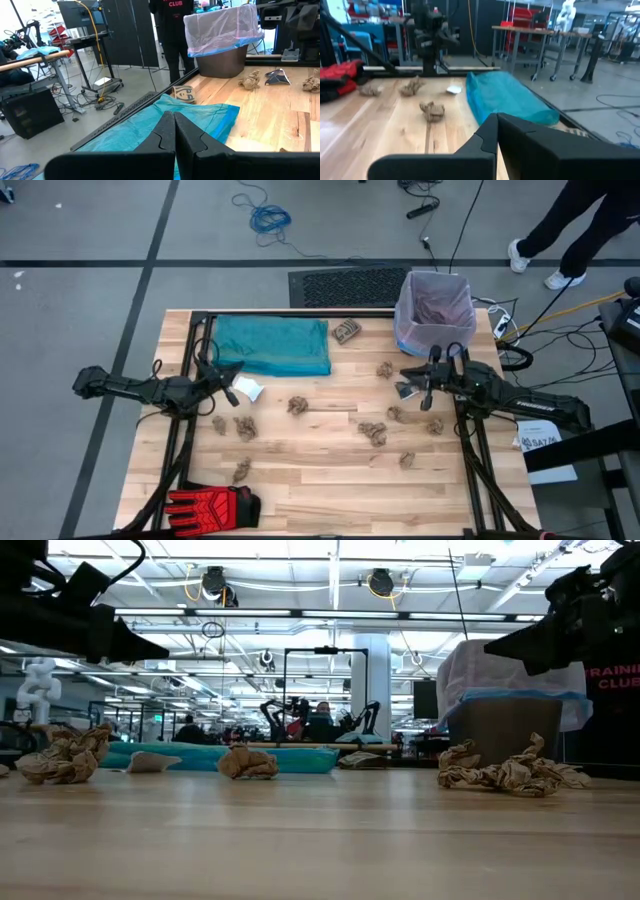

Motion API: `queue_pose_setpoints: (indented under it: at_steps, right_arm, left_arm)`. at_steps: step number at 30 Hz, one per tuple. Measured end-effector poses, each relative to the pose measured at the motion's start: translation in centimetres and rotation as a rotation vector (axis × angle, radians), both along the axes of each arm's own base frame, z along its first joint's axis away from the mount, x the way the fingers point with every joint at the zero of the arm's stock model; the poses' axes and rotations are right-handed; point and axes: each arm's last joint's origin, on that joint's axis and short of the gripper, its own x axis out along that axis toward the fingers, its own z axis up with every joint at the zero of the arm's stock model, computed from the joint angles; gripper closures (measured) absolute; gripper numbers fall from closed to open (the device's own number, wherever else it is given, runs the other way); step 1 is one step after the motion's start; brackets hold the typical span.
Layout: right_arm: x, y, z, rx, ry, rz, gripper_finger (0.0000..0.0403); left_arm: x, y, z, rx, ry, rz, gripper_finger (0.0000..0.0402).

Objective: Place trash/remove bag and relplace
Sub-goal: Put the black paper into the trash bin

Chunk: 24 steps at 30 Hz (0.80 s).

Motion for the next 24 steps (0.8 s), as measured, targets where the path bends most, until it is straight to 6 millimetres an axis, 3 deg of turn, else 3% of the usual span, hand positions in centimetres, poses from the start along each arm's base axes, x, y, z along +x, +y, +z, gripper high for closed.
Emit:
queue_pose_setpoints:
  at_steps: [7,12,24]
  right_arm:
    - [0.0,0.0,0.8,0.089,-0.113,0.008,0.0403]
    - [0.0,0.6,1.5,0.099,-0.173,0.212,0.0403]
    - [0.5,1.4,0.5,0.133,-0.054,0.312,0.0403]
  left_arm:
    - [0.0,0.0,0.0,0.0,-0.001,0.0,0.0401]
    - [0.0,0.0,0.0,0.0,0.0,0.0,0.0401]
    - [0.0,0.0,0.0,0.0,0.0,0.0,0.0401]
